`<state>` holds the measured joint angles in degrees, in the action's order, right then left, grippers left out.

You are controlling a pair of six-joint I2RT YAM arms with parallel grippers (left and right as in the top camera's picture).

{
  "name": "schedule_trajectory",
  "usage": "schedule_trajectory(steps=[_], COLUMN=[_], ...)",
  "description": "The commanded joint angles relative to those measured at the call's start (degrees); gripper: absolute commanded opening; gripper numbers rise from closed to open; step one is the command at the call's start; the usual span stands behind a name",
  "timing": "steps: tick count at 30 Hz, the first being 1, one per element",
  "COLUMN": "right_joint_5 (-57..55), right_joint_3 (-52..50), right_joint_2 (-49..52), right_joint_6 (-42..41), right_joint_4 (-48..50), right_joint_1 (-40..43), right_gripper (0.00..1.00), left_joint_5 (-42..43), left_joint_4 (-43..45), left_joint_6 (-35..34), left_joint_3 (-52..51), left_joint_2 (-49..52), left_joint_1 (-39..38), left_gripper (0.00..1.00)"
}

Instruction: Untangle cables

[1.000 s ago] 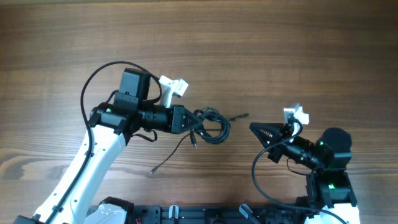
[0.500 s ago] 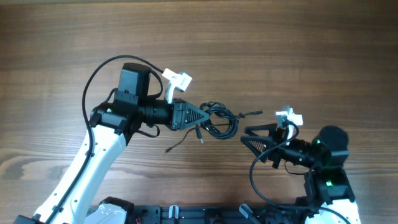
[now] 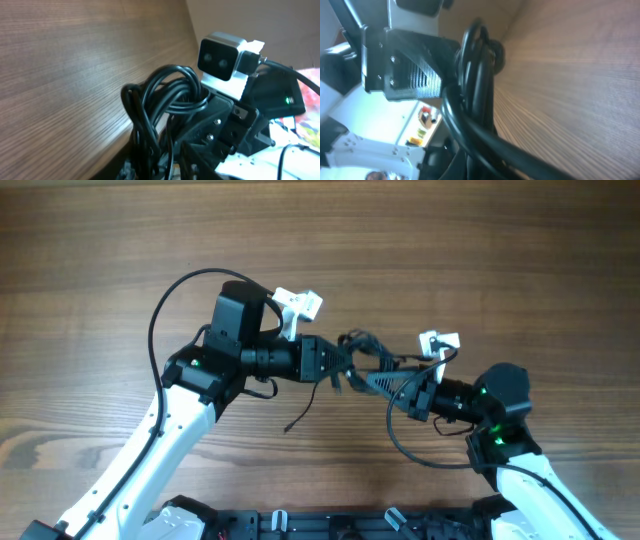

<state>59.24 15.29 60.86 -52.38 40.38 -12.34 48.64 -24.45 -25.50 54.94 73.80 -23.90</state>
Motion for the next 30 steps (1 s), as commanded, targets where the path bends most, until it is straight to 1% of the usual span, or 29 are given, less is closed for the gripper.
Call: schedule_trajectory(steps=[1,3,5,7,9,10,11,12,14,15,17,18,19,21,22,23,24,25,27,29,30], right_joint_5=[-5.81,-10.38,-13.94,-17.86,-20.68,-20.96,-20.92,-20.96,-21.22,-23.17,-27.5,-29.22,-28.46,-23.45,-20.85,-17.62,-12.55,-8.57,-4.5,-2.75,-1.64], right_joint_3=[0.46,0.44,0.46,0.46,0.46,0.46,0.46,0.46,0.46,0.46,0.46,0.46,0.46,0.46,0.46,0.46,0.46,0.46,0.46,0.46,0.46], right_joint_2=[1.9,3.08,4.17,4.57,4.57,4.57,4.57,4.57,4.57,4.57,4.57,4.57,4.57,4.55,4.55,4.55,4.55,4.55,4.57,4.57,4.55], right_joint_6=[-4.96,-5.03,-5.11,-6.38,-6.32,-6.29,-6.12,-5.84,-1.88,0.15,2.99,4.11,4.63,5.84,5.7,5.68,5.7,5.7,5.6,1.99,-0.48], right_joint_4=[4.83,4.85,5.84,8.28,11.8,12.39,12.22,11.37,10.43,9.75,9.75,9.75,9.73,9.75,9.81,10.19,11.15,12.07,12.79,12.9,13.53], right_joint_1=[-0.2,-0.2,-0.2,-0.2,-0.2,-0.2,-0.2,-0.2,-0.2,-0.2,-0.17,-0.17,-0.17,-0.17,-0.04,0.24,0.87,1.18,1.16,1.16,1.16], right_gripper=[0.04,0.04,0.04,0.04,0.04,0.04,0.04,0.04,0.04,0.04,0.04,0.04,0.04,0.04,0.04,0.04,0.04,0.04,0.04,0.04,0.04], left_joint_5=[-3.8,-5.57,-9.7,-12.13,-13.22,-14.27,-16.52,-16.57,-15.45,-12.94,-8.96,-8.63,-9.03,-13.51,-17.07,-20.5,-25.94,-29.24,-29.62,-29.57,-28.02], left_joint_4=[2.05,2.23,2.21,2.21,2.21,1.79,1.01,0.96,0.85,0.85,0.81,0.83,1.14,1.09,1.09,1.11,1.14,1.6,3.3,3.45,3.56], left_joint_6=[-3.52,-3.52,-3.52,-3.5,-3.5,-3.48,-3.45,-3.48,-3.45,-3.06,-0.2,-0.2,-0.2,-0.24,-0.22,-0.24,-0.24,-0.24,-0.26,-0.28,-0.28], left_joint_3=[0.68,0.66,0.66,0.66,0.66,0.66,0.68,0.68,0.68,0.68,0.68,0.68,0.68,0.68,0.68,0.68,0.68,0.68,0.68,0.68,0.68], left_joint_2=[-0.81,-0.63,0.15,1.36,2.45,2.49,2.4,2.14,0.52,-0.92,-3.5,-5.27,-7.63,-11.41,-13.11,-14.01,-14.64,-14.47,-12.63,-9.75,-7.48], left_joint_1=[-2.62,-5.55,-10.03,-13.64,-16.52,-16.79,-16.37,-15.08,-12.39,-10.91,-9.29,-8.79,-8.02,-6.19,-5.14,-4.52,-3.96,-3.87,-4.0,-4.11,-4.5], left_gripper=[0.33,0.35,0.35,0.35,0.37,0.37,0.34,0.34,0.37,0.4,0.44,0.47,0.48,0.49,0.54,0.59,0.7,0.77,0.79,0.78,0.78])
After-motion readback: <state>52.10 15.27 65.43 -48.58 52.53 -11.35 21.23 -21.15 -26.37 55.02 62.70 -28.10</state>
